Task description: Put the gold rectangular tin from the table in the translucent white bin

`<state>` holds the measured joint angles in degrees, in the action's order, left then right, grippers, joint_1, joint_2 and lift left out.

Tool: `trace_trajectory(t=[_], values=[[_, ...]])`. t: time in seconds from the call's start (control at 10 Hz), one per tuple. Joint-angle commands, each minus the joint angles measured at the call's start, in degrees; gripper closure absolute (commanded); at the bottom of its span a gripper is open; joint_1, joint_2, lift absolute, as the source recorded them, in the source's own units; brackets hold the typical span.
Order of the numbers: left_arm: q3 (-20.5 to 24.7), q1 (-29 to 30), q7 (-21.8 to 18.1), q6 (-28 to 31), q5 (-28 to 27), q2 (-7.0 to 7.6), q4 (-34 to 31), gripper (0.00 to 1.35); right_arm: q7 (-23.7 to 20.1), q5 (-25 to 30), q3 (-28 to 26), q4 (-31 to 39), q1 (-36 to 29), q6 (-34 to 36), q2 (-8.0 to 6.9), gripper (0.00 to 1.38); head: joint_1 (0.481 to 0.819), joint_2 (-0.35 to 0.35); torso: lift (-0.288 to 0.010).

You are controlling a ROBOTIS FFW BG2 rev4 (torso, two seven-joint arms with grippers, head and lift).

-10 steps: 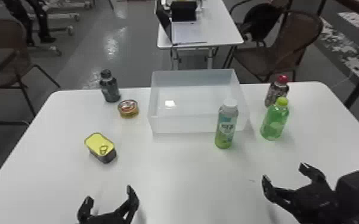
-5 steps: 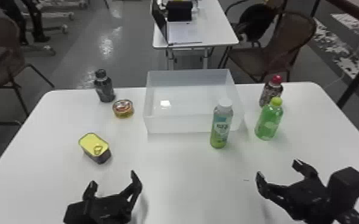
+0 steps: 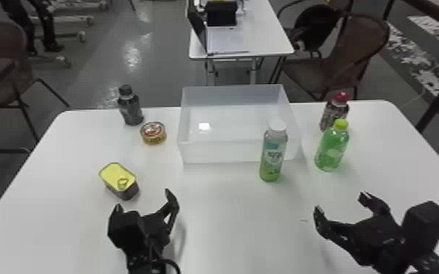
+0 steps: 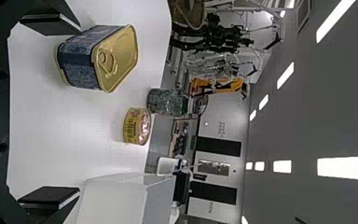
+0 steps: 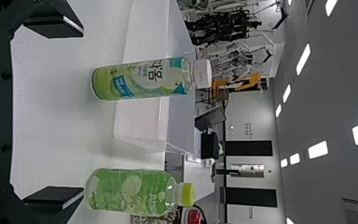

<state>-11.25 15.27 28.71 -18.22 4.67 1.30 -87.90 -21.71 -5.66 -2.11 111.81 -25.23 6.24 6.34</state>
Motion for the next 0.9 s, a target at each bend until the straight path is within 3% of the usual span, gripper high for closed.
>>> trace_trajectory(t=[0.0, 0.2, 0.6, 0.8], values=[[-0.8, -3.6, 1.7, 0.0, 0.3, 1.61, 3.5, 0.09, -1.0, 0.6, 0.0, -0.5, 0.7, 0.0, -0.81, 0.10, 0.695, 0.058, -0.129], [-1.4, -6.7, 6.5, 2.8, 1.1, 2.75, 5.3, 0.09, -2.0, 1.4, -0.1, -1.0, 1.2, 0.0, -2.12, 0.10, 0.695, 0.079, -0.129], [-1.8, -13.8, 8.9, 4.5, 3.2, 1.78, 12.3, 0.10, -3.5, 2.2, -0.9, -1.2, 1.7, -0.1, -3.44, 0.10, 0.695, 0.107, -0.129], [-2.4, -15.2, 15.0, 7.2, 1.0, 1.69, 12.7, 0.10, -4.0, 2.2, -1.3, -1.2, 1.8, -0.3, -3.44, 0.10, 0.695, 0.108, -0.129]])
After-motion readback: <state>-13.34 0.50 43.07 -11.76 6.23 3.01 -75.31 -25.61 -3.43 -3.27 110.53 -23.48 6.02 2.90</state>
